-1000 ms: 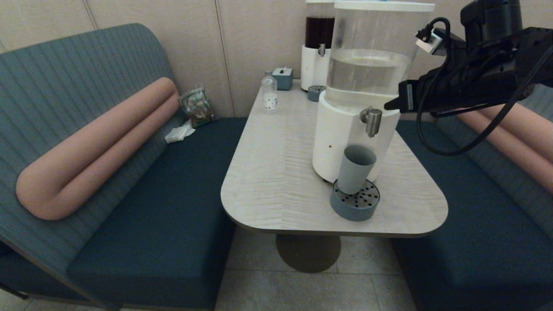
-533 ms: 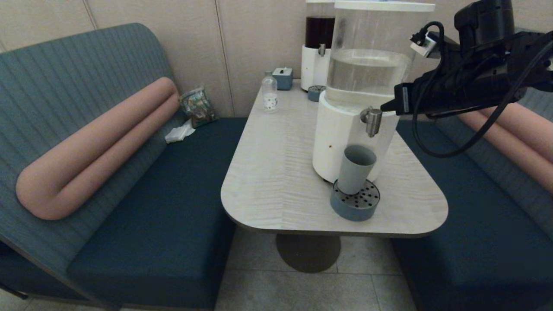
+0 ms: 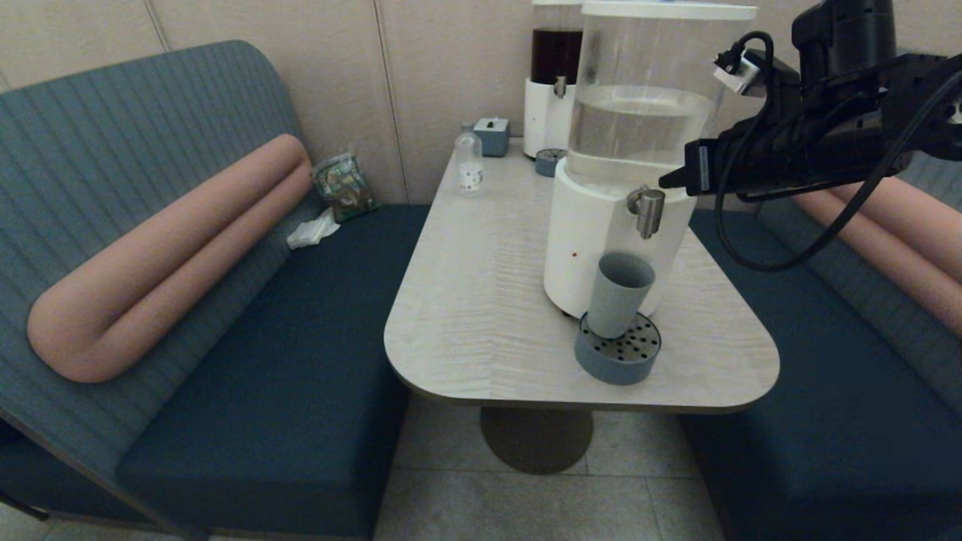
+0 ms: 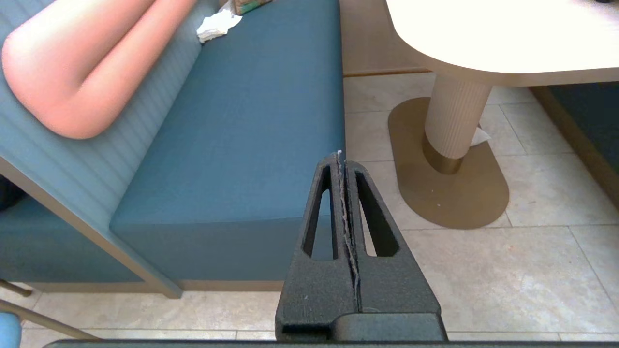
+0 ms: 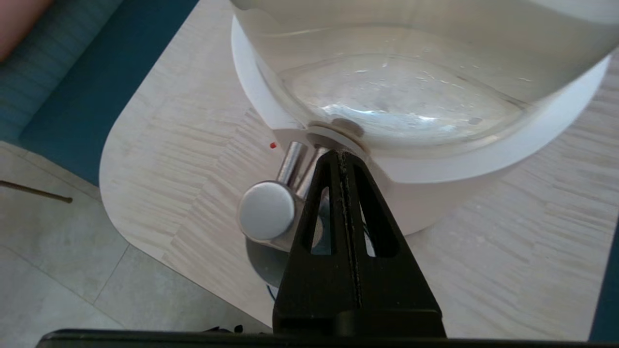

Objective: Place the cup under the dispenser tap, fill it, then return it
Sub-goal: Turn on the faucet

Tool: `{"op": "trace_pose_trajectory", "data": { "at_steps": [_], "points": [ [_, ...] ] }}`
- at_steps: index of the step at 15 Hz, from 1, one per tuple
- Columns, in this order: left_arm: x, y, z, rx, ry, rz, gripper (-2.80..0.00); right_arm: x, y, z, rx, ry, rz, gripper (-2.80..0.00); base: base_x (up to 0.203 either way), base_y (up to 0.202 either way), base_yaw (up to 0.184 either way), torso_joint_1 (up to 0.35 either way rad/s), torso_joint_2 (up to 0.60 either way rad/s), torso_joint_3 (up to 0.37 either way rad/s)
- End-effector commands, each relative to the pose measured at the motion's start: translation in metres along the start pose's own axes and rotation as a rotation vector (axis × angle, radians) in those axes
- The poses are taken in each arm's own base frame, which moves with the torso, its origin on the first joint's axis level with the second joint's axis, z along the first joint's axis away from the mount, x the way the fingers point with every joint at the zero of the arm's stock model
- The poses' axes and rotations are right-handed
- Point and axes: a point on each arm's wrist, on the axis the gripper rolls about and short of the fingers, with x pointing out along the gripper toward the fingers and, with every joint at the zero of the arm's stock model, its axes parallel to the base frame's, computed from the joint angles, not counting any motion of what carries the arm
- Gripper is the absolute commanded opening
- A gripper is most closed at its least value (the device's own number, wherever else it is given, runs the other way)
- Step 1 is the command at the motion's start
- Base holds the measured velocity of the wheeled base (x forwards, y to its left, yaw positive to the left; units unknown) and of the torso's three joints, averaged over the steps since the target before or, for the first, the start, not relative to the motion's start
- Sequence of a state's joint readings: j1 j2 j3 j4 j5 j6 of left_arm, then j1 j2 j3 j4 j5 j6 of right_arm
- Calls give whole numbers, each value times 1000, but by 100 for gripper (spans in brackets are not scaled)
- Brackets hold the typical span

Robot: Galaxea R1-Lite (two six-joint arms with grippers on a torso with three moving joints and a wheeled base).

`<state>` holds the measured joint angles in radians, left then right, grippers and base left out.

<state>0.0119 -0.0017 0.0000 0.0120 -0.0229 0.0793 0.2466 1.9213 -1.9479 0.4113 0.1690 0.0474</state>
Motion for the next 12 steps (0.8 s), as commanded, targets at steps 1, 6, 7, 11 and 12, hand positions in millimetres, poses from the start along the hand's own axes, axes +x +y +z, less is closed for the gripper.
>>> {"op": "trace_pose_trajectory", "data": {
  "at_steps": [1, 6, 7, 11, 12],
  "points": [
    [0, 0, 0, 0, 2, 1, -280, -1, 0, 0, 2, 2, 3, -280, 0, 0, 0, 0, 0, 0],
    [0, 0, 0, 0, 2, 0, -280, 3, 1, -2, 4, 12, 25, -280, 0, 0, 0, 0, 0, 0],
    [0, 0, 0, 0, 2, 0, -280, 3, 0, -2, 3, 11, 28, -280, 0, 0, 0, 0, 0, 0],
    [0, 0, 0, 0, 2, 0, -280, 3, 1, -2, 3, 14, 55, -280, 0, 0, 0, 0, 0, 0],
    [0, 0, 0, 0, 2, 0, -280, 3, 2, -2, 3, 16, 62, -280, 0, 0, 0, 0, 0, 0]
  ]
}}
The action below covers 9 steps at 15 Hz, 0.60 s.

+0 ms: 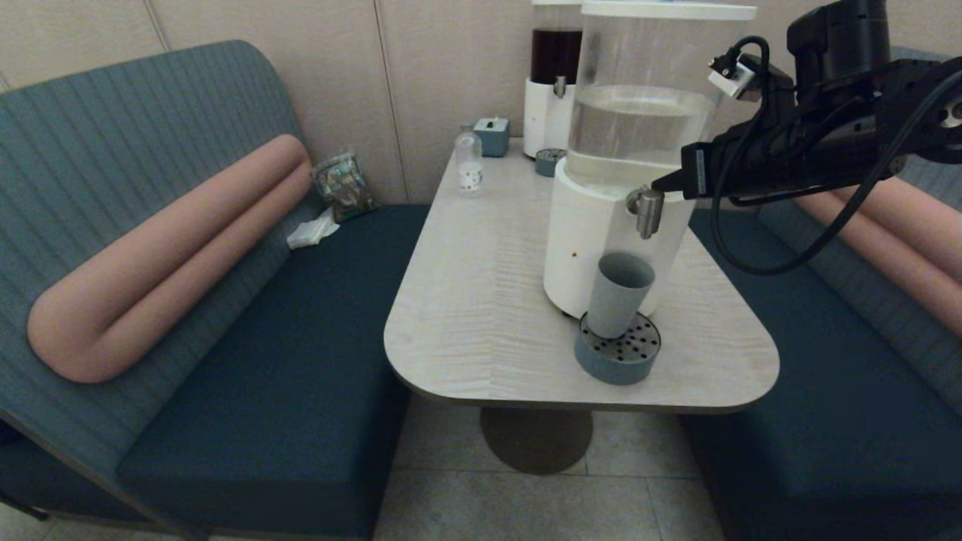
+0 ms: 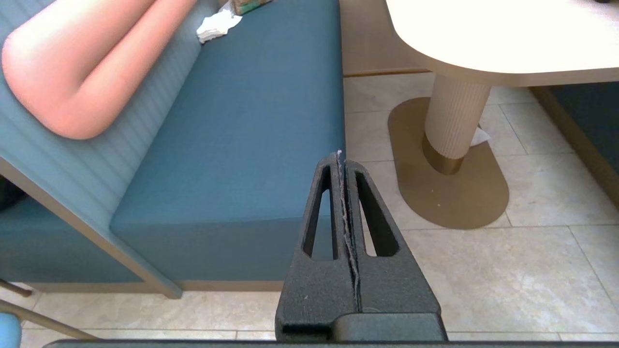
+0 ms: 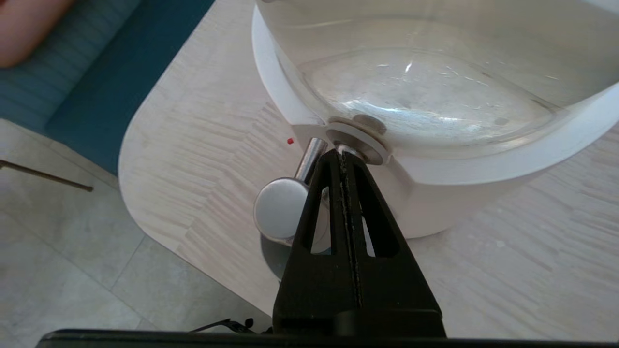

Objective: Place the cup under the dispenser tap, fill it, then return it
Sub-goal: Turn on the faucet

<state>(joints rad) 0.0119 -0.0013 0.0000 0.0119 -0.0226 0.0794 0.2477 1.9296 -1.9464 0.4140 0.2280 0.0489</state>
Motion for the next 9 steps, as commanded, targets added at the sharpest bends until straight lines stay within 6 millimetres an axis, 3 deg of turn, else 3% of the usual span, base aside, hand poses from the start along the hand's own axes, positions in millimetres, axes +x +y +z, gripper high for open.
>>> {"op": "trace_pose_trajectory", "data": {
  "at_steps": [1, 9],
  "points": [
    [0, 0, 0, 0, 2, 0, -280, 0, 1, -1, 1, 7, 7, -280, 0, 0, 0, 0, 0, 0],
    [0, 0, 0, 0, 2, 0, -280, 7, 3, -4, 0, 20, 41, -280, 0, 0, 0, 0, 0, 0]
  ]
}}
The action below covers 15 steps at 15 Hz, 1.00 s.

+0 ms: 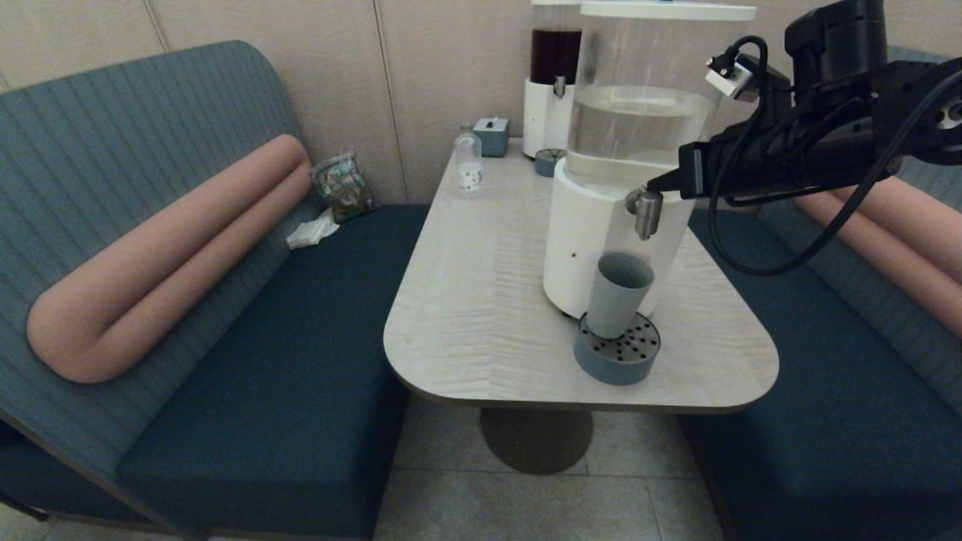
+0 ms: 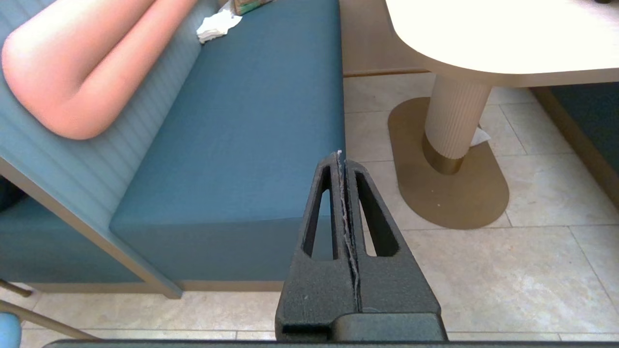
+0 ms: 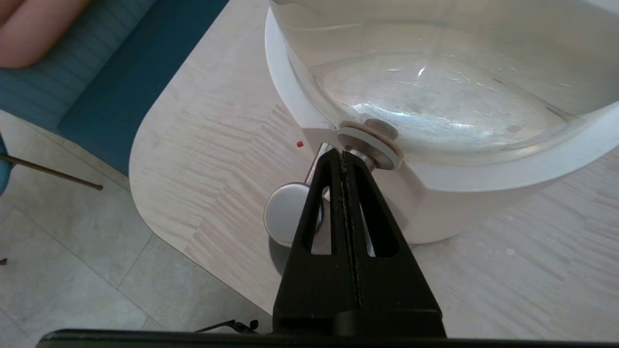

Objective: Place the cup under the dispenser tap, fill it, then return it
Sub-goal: Turn on the faucet

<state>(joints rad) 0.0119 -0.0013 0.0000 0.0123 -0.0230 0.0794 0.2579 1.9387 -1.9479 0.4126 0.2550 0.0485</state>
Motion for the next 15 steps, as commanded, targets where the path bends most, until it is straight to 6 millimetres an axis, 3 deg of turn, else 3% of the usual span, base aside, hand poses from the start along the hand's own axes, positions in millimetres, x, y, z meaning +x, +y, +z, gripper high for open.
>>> {"op": "trace_pose_trajectory", "data": {
  "at_steps": [1, 15],
  "points": [
    [0, 0, 0, 0, 1, 0, -280, 3, 2, -2, 2, 13, 10, -280, 0, 0, 0, 0, 0, 0],
    [0, 0, 0, 0, 1, 0, -280, 17, 2, -9, -9, 41, 53, -280, 0, 0, 0, 0, 0, 0]
  ]
}}
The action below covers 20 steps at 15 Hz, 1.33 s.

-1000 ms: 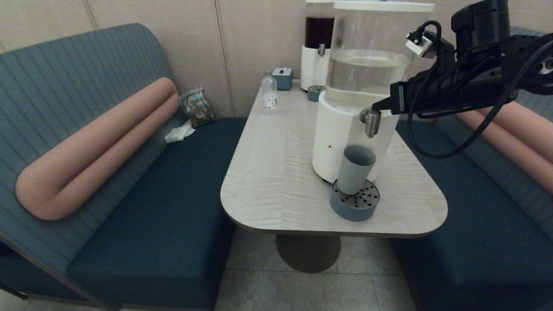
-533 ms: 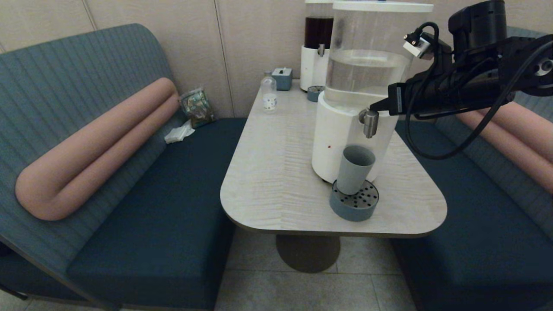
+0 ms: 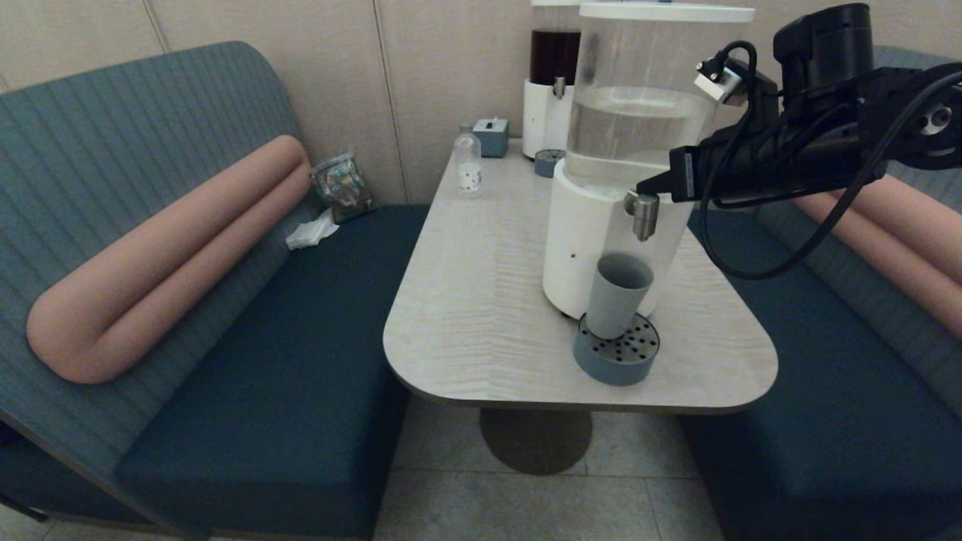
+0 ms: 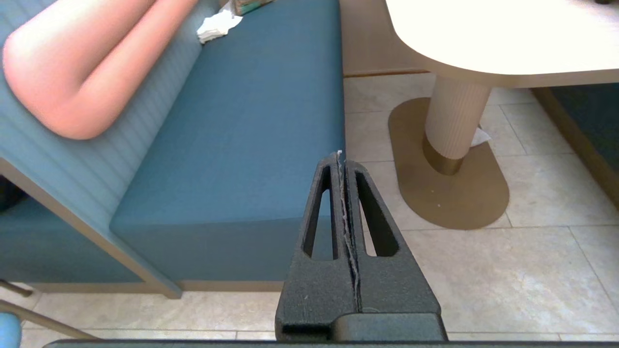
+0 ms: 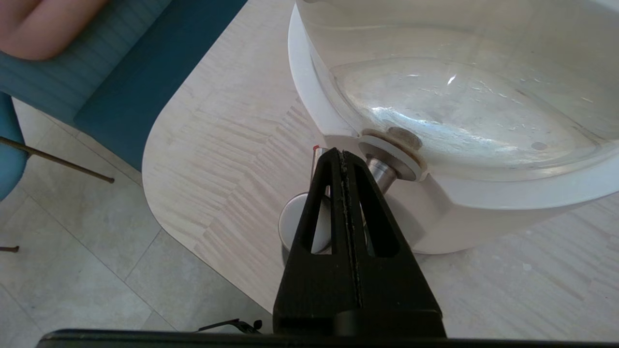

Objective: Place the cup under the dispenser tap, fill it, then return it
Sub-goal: Turn on the faucet

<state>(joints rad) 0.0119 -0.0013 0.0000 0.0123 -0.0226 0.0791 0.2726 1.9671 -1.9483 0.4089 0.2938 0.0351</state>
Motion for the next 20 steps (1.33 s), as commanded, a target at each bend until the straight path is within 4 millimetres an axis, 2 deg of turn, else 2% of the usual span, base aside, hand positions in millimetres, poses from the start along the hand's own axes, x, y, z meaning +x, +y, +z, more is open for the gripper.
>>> {"op": "trace_pose_trajectory", "data": {
  "at_steps": [1, 7, 15, 18, 20],
  "points": [
    [0, 0, 0, 1, 1, 0, -280, 5, -1, -3, 5, 17, 2, -280, 0, 0, 0, 0, 0, 0],
    [0, 0, 0, 1, 0, 0, -280, 10, 8, -5, -6, 27, 27, -280, 0, 0, 0, 0, 0, 0],
    [0, 0, 0, 1, 1, 0, -280, 11, 11, -5, -10, 29, 35, -280, 0, 0, 0, 0, 0, 0],
    [0, 0, 0, 1, 1, 0, -280, 10, 13, -4, -15, 24, 38, -280, 0, 0, 0, 0, 0, 0],
    [0, 0, 0, 1, 1, 0, -280, 2, 16, 0, -27, 6, 37, -280, 0, 0, 0, 0, 0, 0]
  ]
}}
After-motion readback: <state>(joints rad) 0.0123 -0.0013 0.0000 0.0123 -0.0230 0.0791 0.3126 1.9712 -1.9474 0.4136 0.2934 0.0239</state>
